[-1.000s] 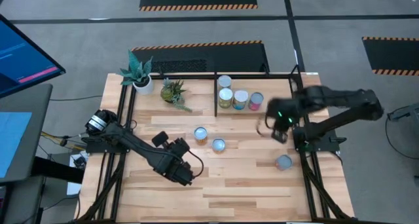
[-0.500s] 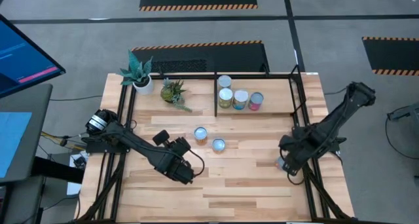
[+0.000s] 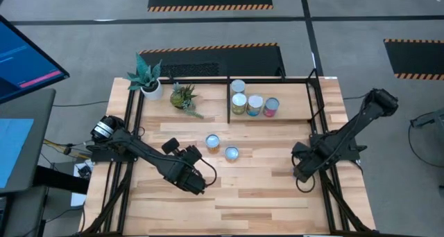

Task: Pick and place cans onto a shelf
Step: Put the canned corn on the shelf

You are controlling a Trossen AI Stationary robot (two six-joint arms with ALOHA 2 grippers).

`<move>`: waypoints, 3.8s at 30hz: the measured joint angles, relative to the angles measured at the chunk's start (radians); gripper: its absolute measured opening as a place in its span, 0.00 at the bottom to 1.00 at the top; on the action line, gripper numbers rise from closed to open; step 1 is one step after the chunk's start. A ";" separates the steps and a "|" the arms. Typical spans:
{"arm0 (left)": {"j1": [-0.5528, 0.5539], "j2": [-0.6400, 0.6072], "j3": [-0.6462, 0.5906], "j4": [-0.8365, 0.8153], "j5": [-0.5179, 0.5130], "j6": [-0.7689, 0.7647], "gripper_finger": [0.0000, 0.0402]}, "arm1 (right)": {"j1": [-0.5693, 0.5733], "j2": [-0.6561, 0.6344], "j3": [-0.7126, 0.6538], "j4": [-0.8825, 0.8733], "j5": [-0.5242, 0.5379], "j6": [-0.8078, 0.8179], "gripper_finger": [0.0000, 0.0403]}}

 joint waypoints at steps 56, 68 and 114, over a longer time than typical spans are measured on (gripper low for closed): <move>0.000 0.000 0.000 0.000 -0.018 0.043 0.00 | -1.121 0.016 0.681 -0.112 0.568 -0.990 0.01; 0.000 0.000 0.000 0.003 -0.016 0.036 0.00 | -1.421 0.308 0.681 -0.018 0.361 -1.396 0.01; 0.000 0.000 0.000 0.003 0.026 0.004 0.00 | -1.610 0.540 0.611 0.058 0.094 -1.553 0.10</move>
